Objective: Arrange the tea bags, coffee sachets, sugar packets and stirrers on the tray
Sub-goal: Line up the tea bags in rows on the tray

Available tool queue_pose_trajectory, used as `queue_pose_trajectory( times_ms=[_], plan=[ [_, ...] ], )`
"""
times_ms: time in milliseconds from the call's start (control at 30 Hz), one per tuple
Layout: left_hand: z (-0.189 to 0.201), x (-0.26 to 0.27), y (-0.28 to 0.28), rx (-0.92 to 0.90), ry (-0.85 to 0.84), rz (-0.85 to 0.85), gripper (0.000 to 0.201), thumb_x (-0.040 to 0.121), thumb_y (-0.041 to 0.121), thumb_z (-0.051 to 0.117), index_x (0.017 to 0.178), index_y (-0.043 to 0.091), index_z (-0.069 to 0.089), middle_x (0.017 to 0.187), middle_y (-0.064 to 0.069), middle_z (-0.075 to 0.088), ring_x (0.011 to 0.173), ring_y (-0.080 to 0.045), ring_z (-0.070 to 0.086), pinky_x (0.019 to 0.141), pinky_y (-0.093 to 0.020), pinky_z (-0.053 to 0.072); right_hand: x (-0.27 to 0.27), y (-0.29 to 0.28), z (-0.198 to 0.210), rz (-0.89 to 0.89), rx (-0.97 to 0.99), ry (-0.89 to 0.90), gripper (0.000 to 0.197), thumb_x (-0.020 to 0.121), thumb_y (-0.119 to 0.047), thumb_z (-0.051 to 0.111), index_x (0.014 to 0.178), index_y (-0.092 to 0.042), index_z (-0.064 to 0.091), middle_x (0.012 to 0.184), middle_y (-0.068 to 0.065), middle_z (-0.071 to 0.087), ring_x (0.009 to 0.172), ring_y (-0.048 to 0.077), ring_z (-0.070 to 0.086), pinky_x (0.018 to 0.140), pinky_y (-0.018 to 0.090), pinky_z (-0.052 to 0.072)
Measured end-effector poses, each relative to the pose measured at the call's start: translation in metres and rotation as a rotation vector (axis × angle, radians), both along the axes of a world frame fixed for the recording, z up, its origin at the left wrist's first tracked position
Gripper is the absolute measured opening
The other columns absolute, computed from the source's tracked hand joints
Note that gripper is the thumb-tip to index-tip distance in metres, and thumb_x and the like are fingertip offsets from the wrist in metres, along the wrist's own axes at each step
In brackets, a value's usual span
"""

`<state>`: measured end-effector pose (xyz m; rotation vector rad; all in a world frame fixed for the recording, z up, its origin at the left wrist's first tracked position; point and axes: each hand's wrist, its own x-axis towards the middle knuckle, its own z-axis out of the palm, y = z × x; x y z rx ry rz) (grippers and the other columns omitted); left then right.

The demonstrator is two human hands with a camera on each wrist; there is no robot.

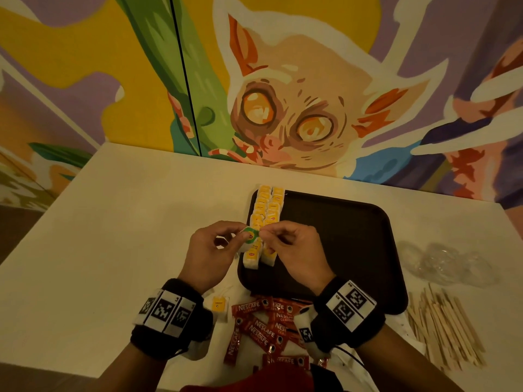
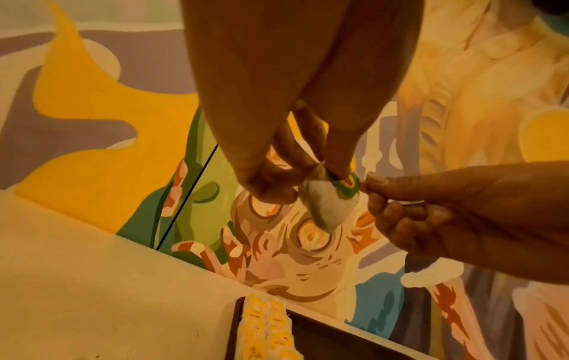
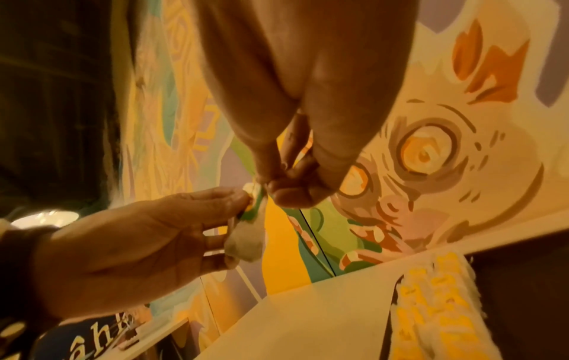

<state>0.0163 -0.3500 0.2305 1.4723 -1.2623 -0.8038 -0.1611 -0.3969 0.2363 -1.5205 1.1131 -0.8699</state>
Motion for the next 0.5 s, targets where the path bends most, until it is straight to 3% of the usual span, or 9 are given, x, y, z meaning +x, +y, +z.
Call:
queue_pose_trajectory(
  times_ms=[100,200,333,500],
  plan=[
    [0.001,0.001,0.000,-0.046,-0.128,0.016,0.015,0.085,0.022,0.071,0.092,0.035,0.074,0.088,0.019,0.070,0.075,-0.012,0.056,0.065,-0.031,0.051,-0.007,0.001,0.006,0.058,-0.042,0.167,0.007,0.088,-0.023,0.072,0.093,-0.027,0.075,0.090,-0.011,0.073,0.088,0.002,0.068,0.085,0.029,0.058],
    [0.001,0.001,0.000,-0.073,-0.254,0.029,0.019,0.085,0.025,0.072,0.090,0.044,0.072,0.084,0.024,0.068,0.080,-0.009,0.051,0.064,-0.024,0.045,-0.011,0.002,0.014,0.101,-0.107,0.272,0.008,0.090,-0.021,0.070,0.094,-0.026,0.075,0.088,-0.014,0.072,0.084,0.001,0.067,0.080,0.026,0.058],
    [-0.002,0.002,-0.001,-0.112,-0.457,-0.012,0.015,0.085,0.021,0.073,0.090,0.035,0.074,0.088,0.025,0.068,0.087,-0.002,0.047,0.071,-0.016,0.038,-0.014,0.004,0.026,0.163,-0.207,0.333,0.010,0.091,-0.023,0.067,0.098,-0.019,0.073,0.093,-0.013,0.070,0.088,0.001,0.065,0.081,0.021,0.054],
    [-0.003,0.002,0.000,-0.124,-0.562,-0.130,0.011,0.084,0.028,0.072,0.091,0.037,0.074,0.091,0.030,0.064,0.093,-0.011,0.046,0.079,-0.008,0.032,-0.012,0.001,0.039,0.278,-0.326,0.360,0.008,0.095,-0.015,0.061,0.096,-0.015,0.069,0.095,-0.008,0.065,0.090,0.005,0.059,0.079,0.015,0.048]
  ],
)
